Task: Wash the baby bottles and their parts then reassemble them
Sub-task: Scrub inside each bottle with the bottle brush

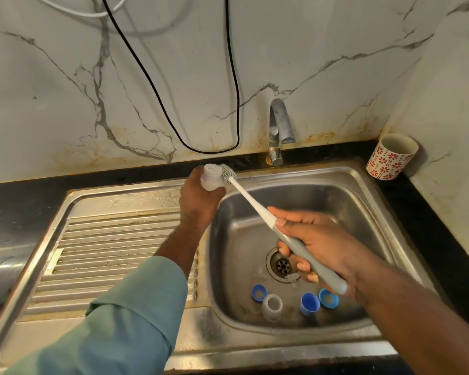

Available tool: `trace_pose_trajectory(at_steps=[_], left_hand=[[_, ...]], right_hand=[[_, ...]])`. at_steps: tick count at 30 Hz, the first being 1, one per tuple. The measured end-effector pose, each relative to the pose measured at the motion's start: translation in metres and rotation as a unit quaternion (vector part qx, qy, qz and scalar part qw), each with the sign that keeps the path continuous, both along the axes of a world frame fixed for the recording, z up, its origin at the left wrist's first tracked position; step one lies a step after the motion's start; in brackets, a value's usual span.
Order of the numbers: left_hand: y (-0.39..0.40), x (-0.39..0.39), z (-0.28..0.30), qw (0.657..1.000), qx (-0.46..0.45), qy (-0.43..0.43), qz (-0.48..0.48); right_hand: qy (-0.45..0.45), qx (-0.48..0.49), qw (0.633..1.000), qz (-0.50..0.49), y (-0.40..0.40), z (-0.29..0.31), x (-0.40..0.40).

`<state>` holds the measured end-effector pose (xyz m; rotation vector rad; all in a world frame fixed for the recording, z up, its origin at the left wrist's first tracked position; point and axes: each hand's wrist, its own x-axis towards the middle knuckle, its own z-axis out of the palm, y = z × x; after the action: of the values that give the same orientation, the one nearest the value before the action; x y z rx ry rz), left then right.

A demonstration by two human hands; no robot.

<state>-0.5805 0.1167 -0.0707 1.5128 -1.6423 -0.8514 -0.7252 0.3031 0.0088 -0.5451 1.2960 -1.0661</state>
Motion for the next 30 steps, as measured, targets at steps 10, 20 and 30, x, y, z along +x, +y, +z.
trace_pose_trajectory(at_steps=[10, 20, 30], left_hand=[[-0.003, -0.009, -0.001, 0.995, 0.052, 0.017, -0.084], [-0.006, -0.007, 0.004, 0.991, 0.062, 0.096, -0.076], [-0.009, -0.001, -0.007, 0.995, -0.027, 0.099, -0.011]], right_hand=[[-0.014, 0.002, 0.999, -0.030, -0.001, -0.003, -0.004], [-0.008, -0.006, 1.000, -0.010, 0.005, 0.001, -0.001], [-0.007, -0.012, 1.000, 0.007, 0.007, 0.006, 0.002]])
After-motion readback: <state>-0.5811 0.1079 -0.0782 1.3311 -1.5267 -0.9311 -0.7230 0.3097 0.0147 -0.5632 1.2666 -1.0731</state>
